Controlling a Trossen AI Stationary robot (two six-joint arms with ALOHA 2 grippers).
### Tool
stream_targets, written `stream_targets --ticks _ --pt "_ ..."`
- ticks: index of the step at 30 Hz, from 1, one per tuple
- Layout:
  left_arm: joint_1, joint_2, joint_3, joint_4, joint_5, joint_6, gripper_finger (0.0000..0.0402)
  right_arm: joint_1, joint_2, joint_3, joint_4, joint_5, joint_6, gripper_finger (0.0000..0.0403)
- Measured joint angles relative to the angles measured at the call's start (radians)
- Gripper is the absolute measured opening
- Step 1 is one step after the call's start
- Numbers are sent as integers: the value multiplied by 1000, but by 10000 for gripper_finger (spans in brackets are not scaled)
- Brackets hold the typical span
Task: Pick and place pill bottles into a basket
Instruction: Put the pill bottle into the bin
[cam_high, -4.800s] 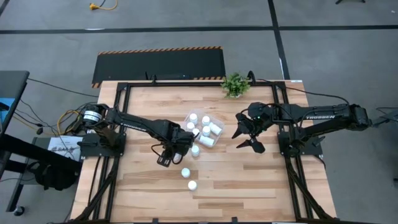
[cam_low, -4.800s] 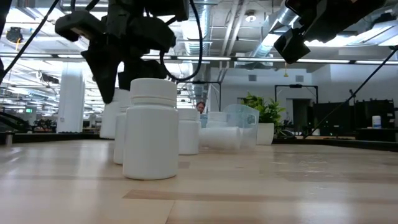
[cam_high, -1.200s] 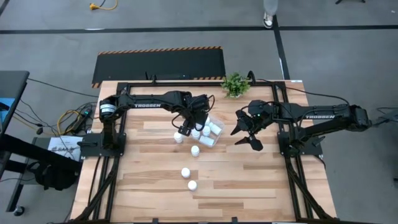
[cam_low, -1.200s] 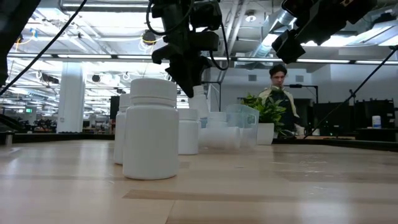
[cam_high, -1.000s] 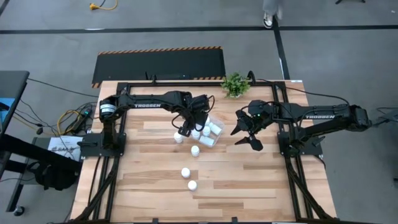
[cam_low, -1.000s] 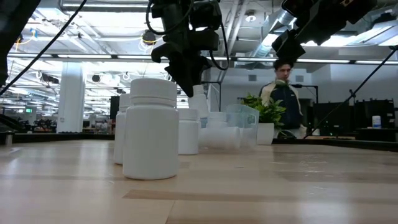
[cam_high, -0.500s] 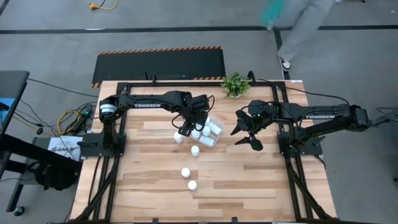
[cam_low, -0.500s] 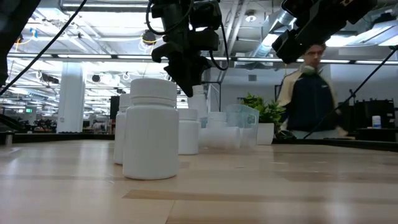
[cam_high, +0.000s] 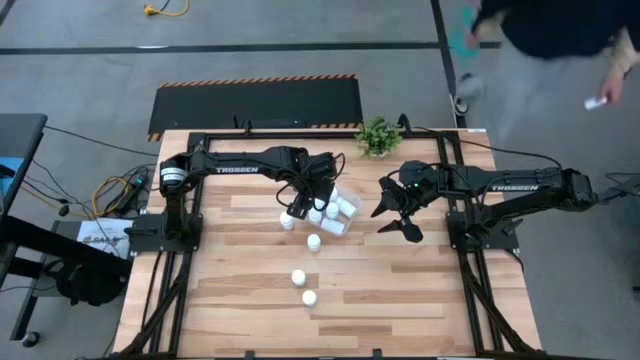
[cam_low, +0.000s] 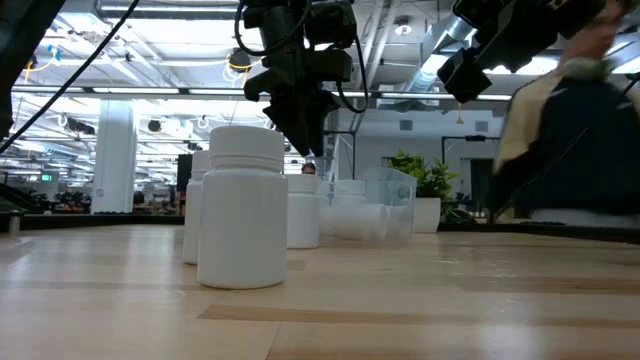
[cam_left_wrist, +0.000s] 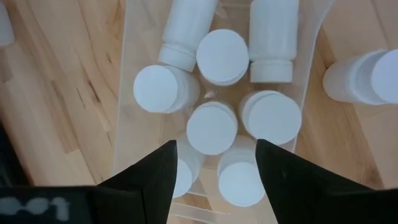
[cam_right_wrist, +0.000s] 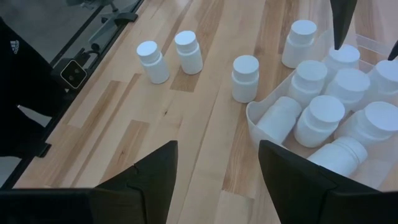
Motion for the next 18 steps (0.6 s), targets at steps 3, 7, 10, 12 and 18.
stream_targets --ticks 3,7,10,12,18 --pt "-5 0 0 -10 -37 0 207 0 0 0 0 0 0 218" --pt "-22 -3 0 -74 -84 3 207 0 0 0 0 0 0 218" --pt "-39 -13 0 -159 -81 2 207 0 0 0 0 0 0 218" --pt "-52 -24 1 -213 -64 -6 207 0 0 0 0 1 0 218" --pt "-93 -78 1 -314 16 -93 207 0 0 0 0 1 0 218"
